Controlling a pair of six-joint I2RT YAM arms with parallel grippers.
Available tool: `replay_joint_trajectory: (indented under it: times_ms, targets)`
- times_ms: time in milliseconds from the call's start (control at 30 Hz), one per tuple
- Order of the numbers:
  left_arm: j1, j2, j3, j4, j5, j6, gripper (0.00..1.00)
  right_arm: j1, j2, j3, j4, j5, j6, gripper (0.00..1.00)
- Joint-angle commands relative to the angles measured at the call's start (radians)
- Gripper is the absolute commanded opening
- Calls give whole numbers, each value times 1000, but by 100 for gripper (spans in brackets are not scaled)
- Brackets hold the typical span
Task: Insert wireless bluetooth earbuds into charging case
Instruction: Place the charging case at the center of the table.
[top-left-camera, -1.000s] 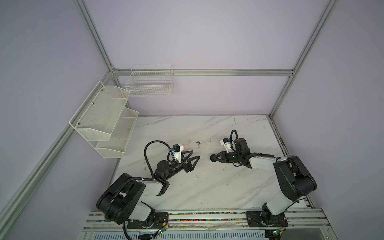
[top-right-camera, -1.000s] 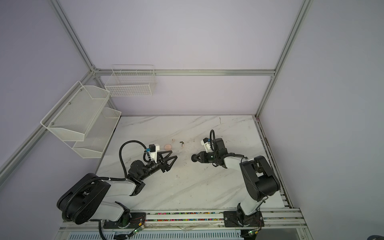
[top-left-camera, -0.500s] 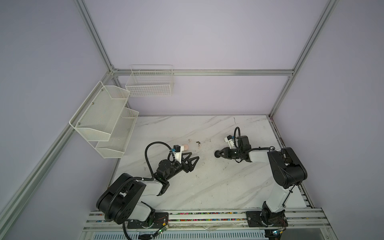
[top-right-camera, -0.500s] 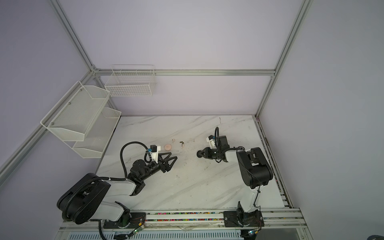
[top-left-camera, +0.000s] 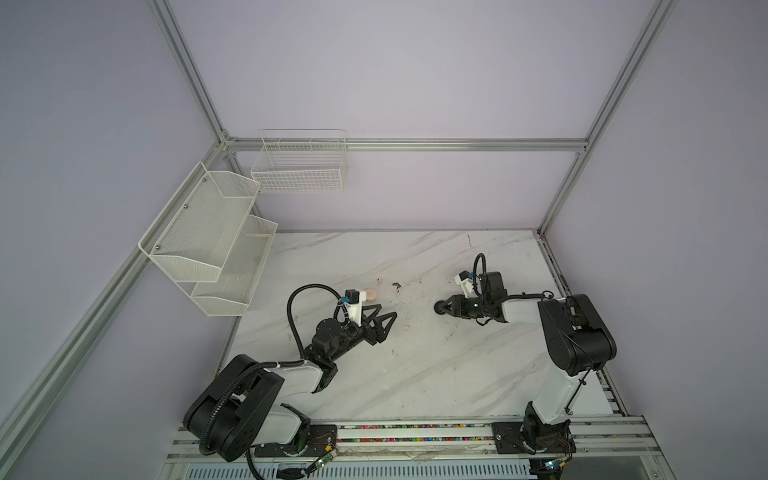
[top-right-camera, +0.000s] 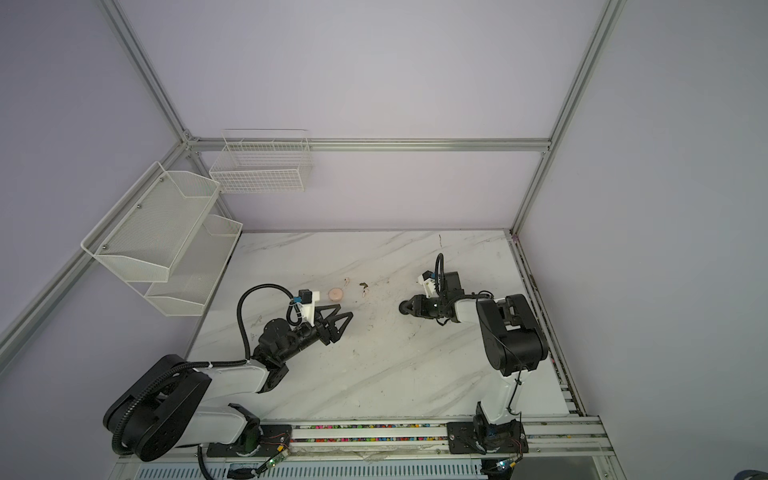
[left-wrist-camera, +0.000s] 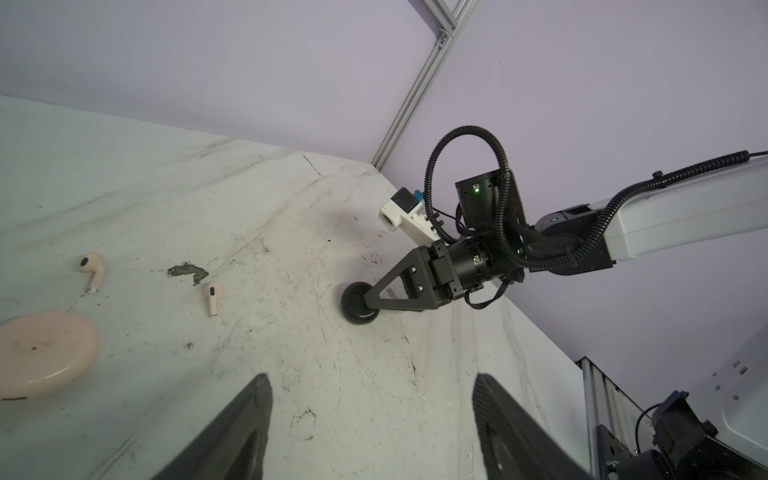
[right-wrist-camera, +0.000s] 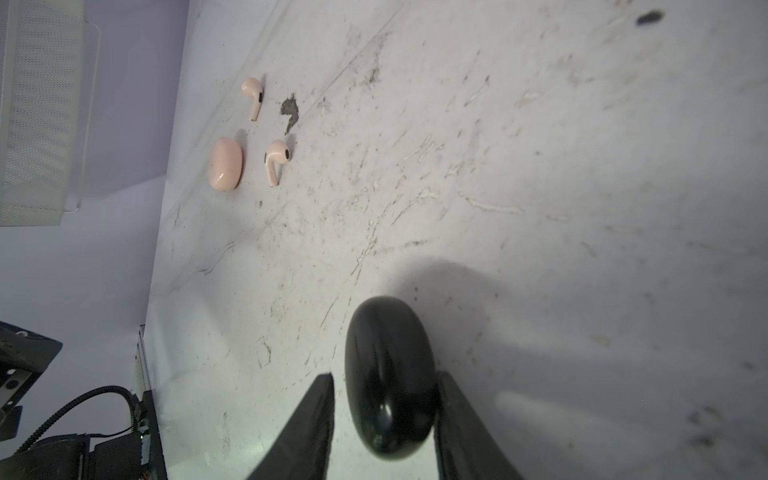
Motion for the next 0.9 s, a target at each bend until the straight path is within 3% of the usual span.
replay_joint_trajectory:
  times_ms: [0, 333, 633, 767, 867]
  targets:
    - [4, -22, 64, 2, -8, 24, 76, -7, 5, 17, -35, 14, -20, 45]
    - [5, -11, 74, -30, -8, 15, 76, -14, 18, 52, -78, 55, -29, 53]
    - [8, -30, 93, -118, -41, 12, 76, -16, 25, 71, -68, 17, 6, 54]
    - [11, -49, 167, -340, -128, -14, 74, -14, -39, 100, -153, 48, -6, 54]
    - [17, -41, 350, -747, -238, -19, 76, 11, -185, 30, -146, 135, 38, 63]
